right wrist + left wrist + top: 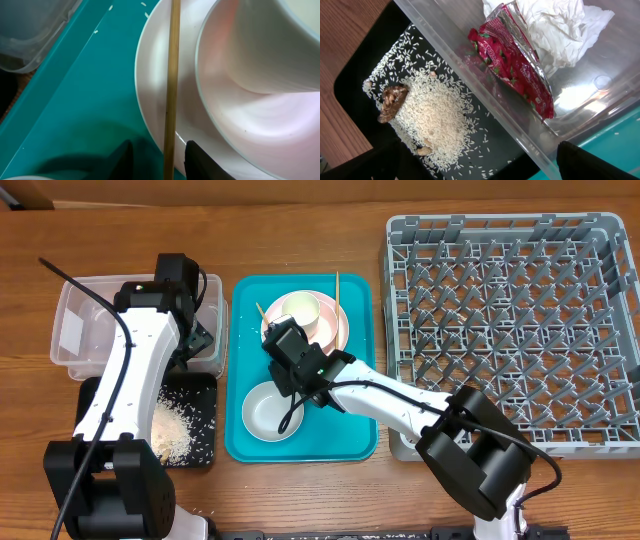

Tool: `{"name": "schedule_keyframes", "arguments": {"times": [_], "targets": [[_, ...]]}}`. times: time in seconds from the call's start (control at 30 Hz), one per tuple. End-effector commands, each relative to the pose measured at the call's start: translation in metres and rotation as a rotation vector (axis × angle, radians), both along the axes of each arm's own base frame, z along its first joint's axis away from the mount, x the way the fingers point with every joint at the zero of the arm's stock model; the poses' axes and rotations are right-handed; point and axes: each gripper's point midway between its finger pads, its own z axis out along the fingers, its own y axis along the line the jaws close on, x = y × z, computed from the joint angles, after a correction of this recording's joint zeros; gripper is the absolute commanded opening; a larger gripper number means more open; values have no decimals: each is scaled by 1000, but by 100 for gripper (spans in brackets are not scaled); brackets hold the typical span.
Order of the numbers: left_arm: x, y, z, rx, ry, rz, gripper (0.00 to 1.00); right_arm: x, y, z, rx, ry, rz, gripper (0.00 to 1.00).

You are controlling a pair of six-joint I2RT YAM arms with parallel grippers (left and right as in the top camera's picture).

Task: Sort waste into correct bins and load items into the dishwasher
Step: 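Lower the right gripper onto a wooden chopstick on the teal tray and grasp it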

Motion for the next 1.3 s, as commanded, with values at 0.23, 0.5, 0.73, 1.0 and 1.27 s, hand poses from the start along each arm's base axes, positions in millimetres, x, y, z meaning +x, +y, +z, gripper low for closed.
{"name": "schedule_keyframes", "arguments": {"times": [0.23,0.5,0.73,1.0,1.27], "targets": [[3,5,3,20,-9,11,100,-1,-3,-8,-32,9,-3,35],[3,5,3,20,-9,11,100,2,-8,30,-14,-39,-20,39],[3,5,3,20,-9,11,100,-23,-33,22,-87,84,-83,39],[3,5,3,20,-9,11,100,-57,-29,11,-51,266,-41,39],[3,5,3,20,-9,11,100,-54,-31,12,-60,249,-49,40]]}}
